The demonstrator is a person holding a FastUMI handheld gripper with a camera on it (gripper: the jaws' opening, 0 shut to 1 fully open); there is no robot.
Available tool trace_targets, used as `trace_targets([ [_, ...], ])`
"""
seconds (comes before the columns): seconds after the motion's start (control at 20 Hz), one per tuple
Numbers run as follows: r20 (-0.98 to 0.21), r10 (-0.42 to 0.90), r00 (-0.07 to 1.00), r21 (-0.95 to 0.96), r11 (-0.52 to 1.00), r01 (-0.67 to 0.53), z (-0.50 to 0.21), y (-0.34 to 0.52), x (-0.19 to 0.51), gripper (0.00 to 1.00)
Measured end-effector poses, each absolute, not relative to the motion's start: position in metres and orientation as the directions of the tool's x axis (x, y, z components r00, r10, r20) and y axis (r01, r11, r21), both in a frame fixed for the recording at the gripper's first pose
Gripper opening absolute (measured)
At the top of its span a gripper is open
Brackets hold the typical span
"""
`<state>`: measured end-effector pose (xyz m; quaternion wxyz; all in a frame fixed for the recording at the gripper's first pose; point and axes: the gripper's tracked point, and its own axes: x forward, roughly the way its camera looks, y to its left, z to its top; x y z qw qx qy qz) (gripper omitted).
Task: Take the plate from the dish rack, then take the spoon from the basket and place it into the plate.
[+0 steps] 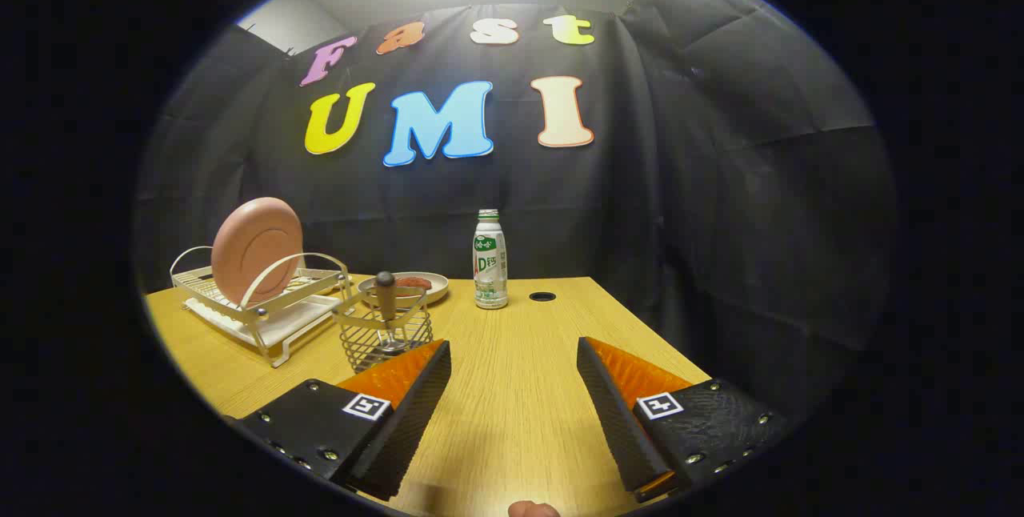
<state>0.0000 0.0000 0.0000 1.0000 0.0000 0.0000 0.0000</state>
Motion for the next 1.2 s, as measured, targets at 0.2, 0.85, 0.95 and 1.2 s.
trace_targets([
  [0.2,-0.008,-0.044,0.999,0.016,0.999,0.044,0.015,-0.013,0.029,0.97],
  [0.85,0.057,-0.064,0.996,0.014,0.998,0.063,0.165,0.035,-0.038,0.96],
  [0.95,0.061,-0.063,0.996,0.031,0.998,0.061,0.185,0.056,-0.043,0.96],
  [1.2,0.087,-0.025,0.996,0.011,1.0,0.024,0.224,0.11,-0.039,0.96],
])
